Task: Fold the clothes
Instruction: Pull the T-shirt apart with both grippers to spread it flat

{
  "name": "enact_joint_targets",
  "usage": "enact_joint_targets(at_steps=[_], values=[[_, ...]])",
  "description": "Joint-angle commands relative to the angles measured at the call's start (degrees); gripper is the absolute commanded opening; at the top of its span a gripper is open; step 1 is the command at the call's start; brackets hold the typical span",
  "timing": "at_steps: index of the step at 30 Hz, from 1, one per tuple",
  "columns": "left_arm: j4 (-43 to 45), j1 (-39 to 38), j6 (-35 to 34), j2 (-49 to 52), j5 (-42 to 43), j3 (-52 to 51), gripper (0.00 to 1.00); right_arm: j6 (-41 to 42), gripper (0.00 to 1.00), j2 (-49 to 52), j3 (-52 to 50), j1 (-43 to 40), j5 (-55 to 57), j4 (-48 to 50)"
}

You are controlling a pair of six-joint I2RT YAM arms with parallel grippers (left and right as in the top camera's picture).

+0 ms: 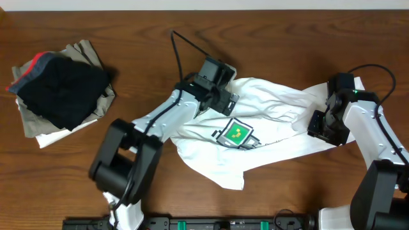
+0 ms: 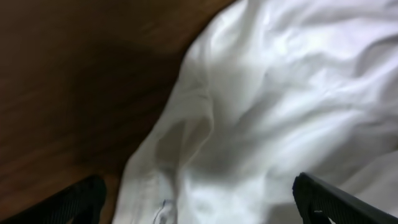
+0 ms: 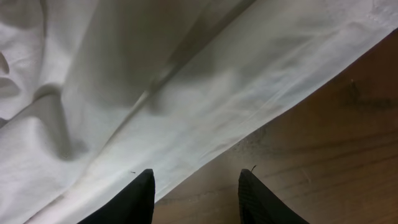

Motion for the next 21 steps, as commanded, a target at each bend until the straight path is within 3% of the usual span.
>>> enact_joint_targets(at_steps=[1,10,14,16,17,18,21], values=[[1.81,0.11,1.95,2.97,0.33,1.09,0.98,-0.72,0.42,0.15,-0.31,-0.39,-0.24,0.07],[9.46,0.11,2.49,7.58,-2.78,1.07,0.94,-1.14,0.42,0.15,-0.31,-0.39,-0.42,0.02],[10.1,0.11,2.49,8.22,-5.88,1.07,0.64,-1.14,0.42,0.15,-0.31,-0.39,-0.42,0.04],[11.06,0.35,2.49,7.96,-8.09,1.2,0.32,-1.16,0.42,0.15,-0.31,-0.39,-0.39,0.04],[11.39,0.66,2.45,7.67,-9.38,1.55,0.2,-1.14,0.42,0.15,-0.31,-0.42,-0.39,0.04],[11.74,0.98,2.43,7.5,-10.58,2.01,0.15,-1.14,0.42,0.15,-0.31,-0.42,-0.39,0.04],[12.15,2.64,2.19,6.86,-15.28,4.55,0.12,-1.14,0.42,0.15,-0.31,-0.39,-0.39,0.09]])
